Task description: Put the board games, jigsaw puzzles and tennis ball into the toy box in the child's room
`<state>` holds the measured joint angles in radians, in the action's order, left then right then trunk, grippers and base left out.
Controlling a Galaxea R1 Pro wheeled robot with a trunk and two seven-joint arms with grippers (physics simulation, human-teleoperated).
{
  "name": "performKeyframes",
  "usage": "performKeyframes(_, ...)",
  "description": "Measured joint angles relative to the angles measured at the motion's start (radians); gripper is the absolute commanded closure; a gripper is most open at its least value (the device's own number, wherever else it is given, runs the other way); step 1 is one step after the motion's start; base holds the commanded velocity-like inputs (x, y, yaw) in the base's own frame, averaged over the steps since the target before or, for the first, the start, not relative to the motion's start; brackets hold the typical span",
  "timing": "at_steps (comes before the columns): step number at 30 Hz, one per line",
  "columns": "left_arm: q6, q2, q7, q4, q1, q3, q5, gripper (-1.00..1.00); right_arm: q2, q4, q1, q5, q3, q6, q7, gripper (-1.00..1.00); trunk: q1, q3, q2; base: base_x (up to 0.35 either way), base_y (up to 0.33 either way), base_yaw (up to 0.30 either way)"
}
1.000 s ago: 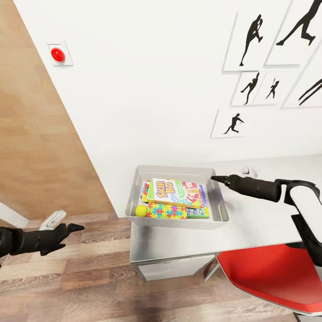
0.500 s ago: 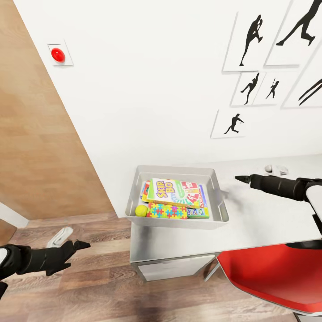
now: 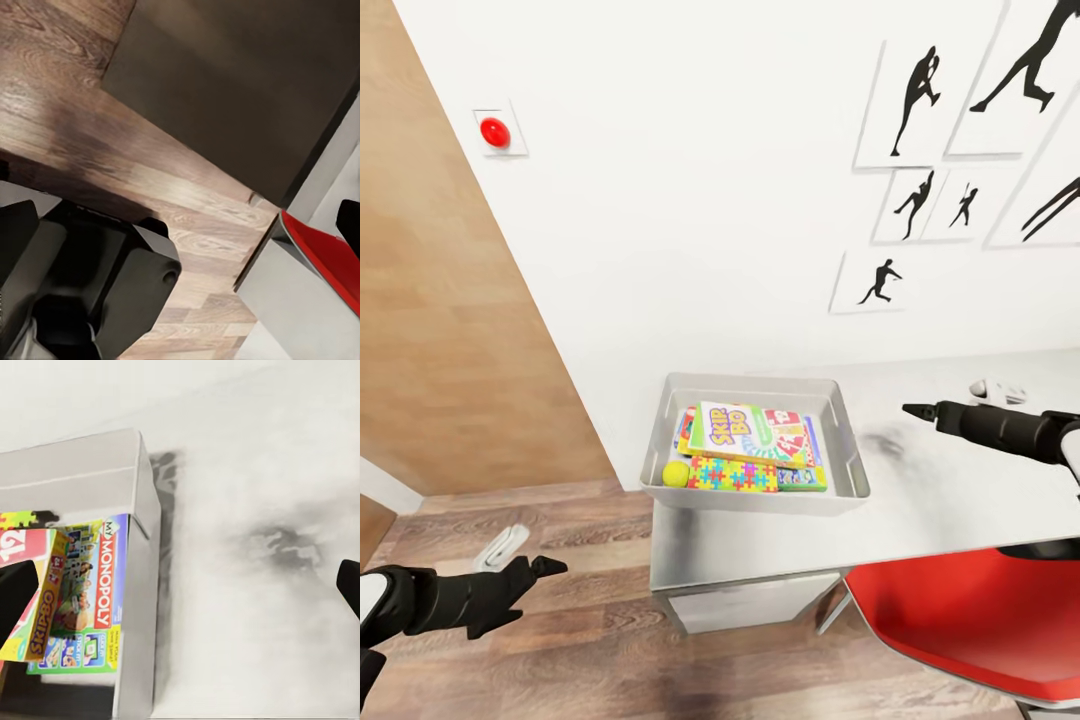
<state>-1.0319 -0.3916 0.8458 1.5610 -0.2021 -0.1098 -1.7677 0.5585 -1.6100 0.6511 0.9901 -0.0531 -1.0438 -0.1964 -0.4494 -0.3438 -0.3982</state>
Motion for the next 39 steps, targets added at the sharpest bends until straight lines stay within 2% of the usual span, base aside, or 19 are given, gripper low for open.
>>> performKeyframes(5,0.000,0.002,0.000,-0.005,0.005,-0.001,0.003,-1.00,0.017,-0.001,-0.016,-0.001,0.002,0.000,0.045,-1.00,0.000,0.007,0.000,0.000,0.000,-0.013)
performKeyframes(12,0.001,0.003,-0.001,-0.013,0.011,-0.004,0.004,-1.00,0.047,-0.001,-0.038,0.003,0.006,0.001,0.149,-1.00,0.000,0.017,0.000,0.000,0.000,-0.005)
performKeyframes(20,0.003,0.002,-0.002,-0.070,0.019,-0.005,0.013,-1.00,0.055,-0.001,-0.046,0.004,0.007,0.001,0.181,-1.00,0.000,0.029,0.000,0.000,0.000,-0.001)
performKeyframes(24,0.003,0.005,-0.005,-0.101,0.021,-0.002,0.065,-1.00,0.056,-0.001,-0.053,0.002,0.007,0.001,0.188,-1.00,0.000,0.035,0.000,0.000,0.000,0.000)
performKeyframes(25,0.004,0.005,-0.005,-0.101,0.021,-0.002,0.065,-1.00,0.056,-0.001,-0.053,0.002,0.007,0.001,0.188,-1.00,0.000,0.037,0.000,0.000,0.000,0.000)
performKeyframes(28,0.004,0.017,-0.015,-0.116,0.022,-0.002,0.118,-1.00,0.057,0.000,-0.063,-0.002,0.007,0.001,0.190,-1.00,0.000,0.041,0.000,0.000,0.000,0.000)
performKeyframes(29,0.004,0.017,-0.015,-0.117,0.022,-0.002,0.119,-1.00,0.057,0.000,-0.063,-0.001,0.007,0.001,0.190,-1.00,0.000,0.043,0.000,0.000,0.019,0.000)
performKeyframes(32,0.003,0.027,-0.042,-0.126,0.023,-0.004,0.160,-1.00,0.057,0.000,-0.070,-0.003,0.007,0.001,0.191,-1.00,0.000,0.047,0.000,0.000,0.084,0.000)
performKeyframes(39,0.004,0.034,-0.088,-0.134,0.023,-0.007,0.193,-1.00,0.056,0.000,-0.075,-0.004,0.007,0.001,0.192,-1.00,0.000,0.058,0.000,0.000,0.212,-0.015)
